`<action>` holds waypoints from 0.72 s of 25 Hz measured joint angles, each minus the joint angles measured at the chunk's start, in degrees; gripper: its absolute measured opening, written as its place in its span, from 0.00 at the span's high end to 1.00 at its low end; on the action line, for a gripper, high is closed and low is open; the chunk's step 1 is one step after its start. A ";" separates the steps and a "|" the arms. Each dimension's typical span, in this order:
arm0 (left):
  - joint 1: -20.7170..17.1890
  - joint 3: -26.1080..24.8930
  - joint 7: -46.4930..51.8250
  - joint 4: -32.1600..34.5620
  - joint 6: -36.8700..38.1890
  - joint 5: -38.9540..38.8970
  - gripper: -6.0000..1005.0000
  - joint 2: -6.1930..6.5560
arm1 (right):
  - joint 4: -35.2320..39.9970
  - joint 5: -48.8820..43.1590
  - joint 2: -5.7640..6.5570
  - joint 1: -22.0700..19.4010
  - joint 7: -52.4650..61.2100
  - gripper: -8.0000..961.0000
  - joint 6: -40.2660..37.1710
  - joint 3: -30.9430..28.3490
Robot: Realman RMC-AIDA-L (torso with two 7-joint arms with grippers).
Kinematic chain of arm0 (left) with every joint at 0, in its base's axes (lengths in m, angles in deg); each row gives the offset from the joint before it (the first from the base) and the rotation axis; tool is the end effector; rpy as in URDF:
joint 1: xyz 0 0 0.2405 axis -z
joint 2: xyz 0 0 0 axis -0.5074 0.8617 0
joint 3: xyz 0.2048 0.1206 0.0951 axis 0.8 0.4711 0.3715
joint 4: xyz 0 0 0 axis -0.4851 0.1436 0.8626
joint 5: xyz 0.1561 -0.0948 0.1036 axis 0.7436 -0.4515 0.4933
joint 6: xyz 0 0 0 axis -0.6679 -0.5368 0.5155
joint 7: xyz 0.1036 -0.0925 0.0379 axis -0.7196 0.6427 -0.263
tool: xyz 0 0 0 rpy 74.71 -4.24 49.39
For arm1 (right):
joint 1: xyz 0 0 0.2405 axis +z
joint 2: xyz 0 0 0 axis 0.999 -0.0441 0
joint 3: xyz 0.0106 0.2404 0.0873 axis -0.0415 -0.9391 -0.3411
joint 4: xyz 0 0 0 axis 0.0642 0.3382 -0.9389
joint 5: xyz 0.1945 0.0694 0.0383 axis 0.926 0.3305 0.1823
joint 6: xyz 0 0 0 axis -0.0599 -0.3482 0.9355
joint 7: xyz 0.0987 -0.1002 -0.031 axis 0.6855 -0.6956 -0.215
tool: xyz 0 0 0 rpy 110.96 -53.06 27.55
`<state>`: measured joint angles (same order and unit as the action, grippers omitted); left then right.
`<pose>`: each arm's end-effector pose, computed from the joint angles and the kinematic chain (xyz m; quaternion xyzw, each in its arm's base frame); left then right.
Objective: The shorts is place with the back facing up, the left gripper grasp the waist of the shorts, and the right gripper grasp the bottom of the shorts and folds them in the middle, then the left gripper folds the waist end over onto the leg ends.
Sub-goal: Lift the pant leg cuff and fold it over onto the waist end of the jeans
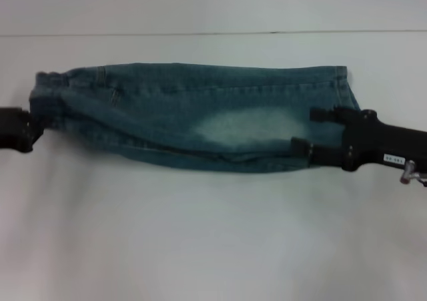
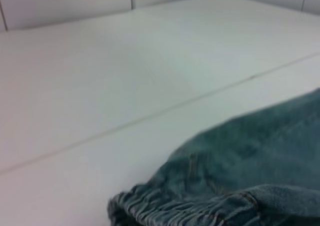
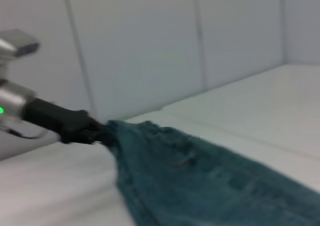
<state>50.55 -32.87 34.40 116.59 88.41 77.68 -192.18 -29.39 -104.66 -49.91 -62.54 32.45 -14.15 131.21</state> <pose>-0.3249 0.3324 0.0631 -0.8798 -0.2802 -0.1012 0.3705 0.2795 0.3222 -0.0060 -0.9204 0.2013 0.2655 0.2046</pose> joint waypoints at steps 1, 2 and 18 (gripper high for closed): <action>0.24 0.47 1.35 1.35 0.82 0.00 0.90 0.00 | -0.92 1.01 -0.03 0.11 -0.90 0.15 1.20 0.05; 0.39 0.94 2.29 2.42 1.32 0.00 0.91 -0.01 | -1.82 2.30 -0.04 0.23 -2.01 0.16 2.48 0.11; 3.92 4.07 16.06 14.39 8.16 -2.59 0.91 -0.03 | -22.55 16.06 -0.67 10.31 -23.29 0.55 22.48 0.36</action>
<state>54.47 -28.80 50.46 130.99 96.57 75.09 -192.21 -51.95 -88.60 -50.58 -52.23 9.16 8.33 131.57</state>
